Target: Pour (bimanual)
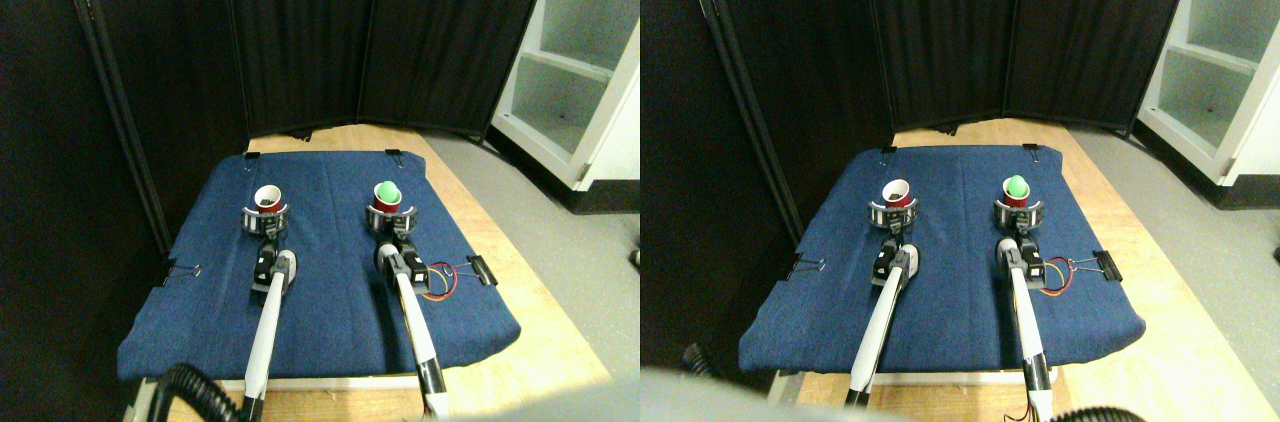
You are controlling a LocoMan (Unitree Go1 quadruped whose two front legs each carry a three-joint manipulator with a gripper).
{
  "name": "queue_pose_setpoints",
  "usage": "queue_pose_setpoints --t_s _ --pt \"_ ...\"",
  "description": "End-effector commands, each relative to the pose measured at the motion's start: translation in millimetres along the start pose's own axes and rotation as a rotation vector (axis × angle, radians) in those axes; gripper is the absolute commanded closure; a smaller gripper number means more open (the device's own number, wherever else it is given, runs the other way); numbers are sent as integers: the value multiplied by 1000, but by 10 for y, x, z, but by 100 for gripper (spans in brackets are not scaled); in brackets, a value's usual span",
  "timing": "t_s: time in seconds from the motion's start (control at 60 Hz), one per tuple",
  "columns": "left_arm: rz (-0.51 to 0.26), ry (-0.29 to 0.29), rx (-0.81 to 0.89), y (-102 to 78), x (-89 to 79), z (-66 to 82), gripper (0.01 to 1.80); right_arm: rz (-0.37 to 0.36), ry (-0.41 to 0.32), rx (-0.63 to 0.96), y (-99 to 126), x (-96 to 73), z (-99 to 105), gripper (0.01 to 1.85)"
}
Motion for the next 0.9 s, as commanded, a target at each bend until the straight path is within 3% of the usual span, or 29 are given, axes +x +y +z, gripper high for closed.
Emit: queue_pose_setpoints --t_s 0.017,0.15,0.633,0.9 --pt "42 46 43 102 7 -99 67 16 -20 18 29 33 -28 85" --pt "45 56 39 124 25 -102 70 36 -16 11 4 96 4 85" --pt "62 33 47 150 29 -136 70 -16 -43 75 -110 234 86 80" --pt "80 33 30 187 68 -148 72 -25 -21 71 -105 254 113 81"
